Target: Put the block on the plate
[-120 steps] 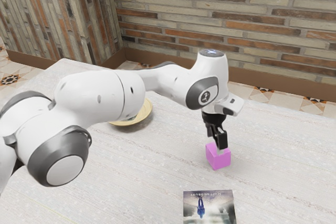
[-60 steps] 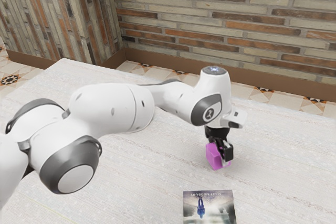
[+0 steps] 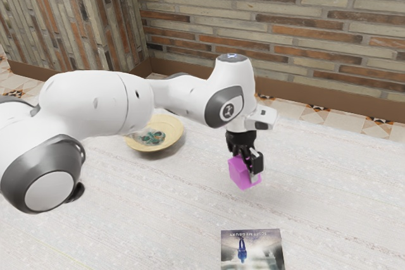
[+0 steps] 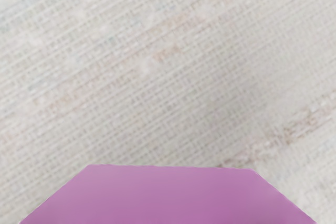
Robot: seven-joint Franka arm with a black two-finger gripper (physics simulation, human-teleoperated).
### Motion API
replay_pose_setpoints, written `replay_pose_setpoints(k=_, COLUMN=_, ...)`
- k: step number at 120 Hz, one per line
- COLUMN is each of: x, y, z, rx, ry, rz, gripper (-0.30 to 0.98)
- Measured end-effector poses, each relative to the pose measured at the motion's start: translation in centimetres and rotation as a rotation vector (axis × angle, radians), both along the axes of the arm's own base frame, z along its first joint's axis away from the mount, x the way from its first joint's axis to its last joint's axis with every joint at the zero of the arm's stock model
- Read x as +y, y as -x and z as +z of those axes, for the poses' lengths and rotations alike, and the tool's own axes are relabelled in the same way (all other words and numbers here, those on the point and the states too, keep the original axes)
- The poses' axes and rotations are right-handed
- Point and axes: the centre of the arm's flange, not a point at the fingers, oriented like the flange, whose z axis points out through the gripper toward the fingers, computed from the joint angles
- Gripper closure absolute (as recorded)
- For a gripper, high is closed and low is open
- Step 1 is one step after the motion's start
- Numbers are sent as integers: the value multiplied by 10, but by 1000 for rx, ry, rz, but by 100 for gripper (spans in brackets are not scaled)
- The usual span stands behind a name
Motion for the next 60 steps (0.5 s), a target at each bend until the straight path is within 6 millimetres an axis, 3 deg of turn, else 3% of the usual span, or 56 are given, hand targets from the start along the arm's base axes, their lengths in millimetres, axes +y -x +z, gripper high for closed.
replay_pose_setpoints(k=20, x=71, y=13, z=15, rx=43, ry=7, rz=93, gripper=26)
replay_pose_setpoints(k=42, x=158, y=8, z=44, rx=49, ry=16, rz=194, gripper=26)
replay_pose_setpoints(k=60, x=217, y=3, z=56, rx=51, ry=0, rz=242, gripper=26)
